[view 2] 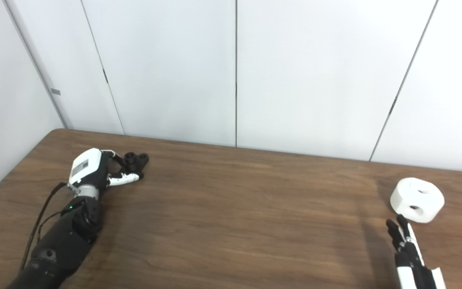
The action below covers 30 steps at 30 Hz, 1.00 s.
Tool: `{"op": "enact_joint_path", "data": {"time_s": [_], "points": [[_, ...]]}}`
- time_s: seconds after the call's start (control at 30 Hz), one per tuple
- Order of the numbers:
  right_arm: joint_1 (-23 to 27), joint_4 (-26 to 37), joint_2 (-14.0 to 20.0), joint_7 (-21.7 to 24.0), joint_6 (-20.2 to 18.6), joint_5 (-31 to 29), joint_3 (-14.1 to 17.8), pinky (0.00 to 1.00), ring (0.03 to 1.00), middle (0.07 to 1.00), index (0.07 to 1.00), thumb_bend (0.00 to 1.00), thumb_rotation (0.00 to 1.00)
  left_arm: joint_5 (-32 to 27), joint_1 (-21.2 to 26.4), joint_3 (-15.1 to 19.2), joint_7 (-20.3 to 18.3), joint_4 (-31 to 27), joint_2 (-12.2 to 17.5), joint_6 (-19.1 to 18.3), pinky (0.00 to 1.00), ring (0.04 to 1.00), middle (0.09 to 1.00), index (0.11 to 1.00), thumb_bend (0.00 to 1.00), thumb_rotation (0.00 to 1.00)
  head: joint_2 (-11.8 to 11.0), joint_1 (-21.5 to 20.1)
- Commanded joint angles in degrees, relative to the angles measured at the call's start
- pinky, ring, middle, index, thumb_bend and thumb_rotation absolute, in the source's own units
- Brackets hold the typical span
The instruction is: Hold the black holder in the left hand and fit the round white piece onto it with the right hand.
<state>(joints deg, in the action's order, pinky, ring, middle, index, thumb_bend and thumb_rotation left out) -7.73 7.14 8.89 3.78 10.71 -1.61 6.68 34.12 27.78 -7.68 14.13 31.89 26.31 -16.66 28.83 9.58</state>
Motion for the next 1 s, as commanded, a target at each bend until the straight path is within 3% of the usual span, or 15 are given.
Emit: {"op": "enact_joint_path", "data": {"time_s": [0.0, 0.77, 0.97], "points": [[-2.6, -1.7, -1.8, -0.1, -0.2, -1.2, -0.9, 1.0, 0.962, 0.948, 0.986, 0.54, 0.97, 0.2, 1.6, -0.1, 0.2, 0.9, 0.4, -0.4, 0.94, 0.884, 0.797, 0.493, 0.56, 0.07, 0.1, 0.0], [-2.1, -2.6, -2.0, -0.9, 0.9, -0.1, -0.7, 1.0, 0.955, 0.934, 0.976, 0.56, 0.99, -0.9, 1.1, -1.0, -0.7, -0.1, 0.5, 0.5, 0.92, 0.879, 0.781, 0.482, 0.52, 0.05, -0.7, -1.0], [-2.2, -2.7, -1.9, -0.7, 0.8, -0.1, -0.8, 1.0, 0.955, 0.93, 0.972, 0.56, 1.0, -0.8, -0.3, -1.6, -2.9, -3.2, 1.2, 0.6, 0.91, 0.88, 0.776, 0.482, 0.52, 0.05, -0.6, -0.8]]}}
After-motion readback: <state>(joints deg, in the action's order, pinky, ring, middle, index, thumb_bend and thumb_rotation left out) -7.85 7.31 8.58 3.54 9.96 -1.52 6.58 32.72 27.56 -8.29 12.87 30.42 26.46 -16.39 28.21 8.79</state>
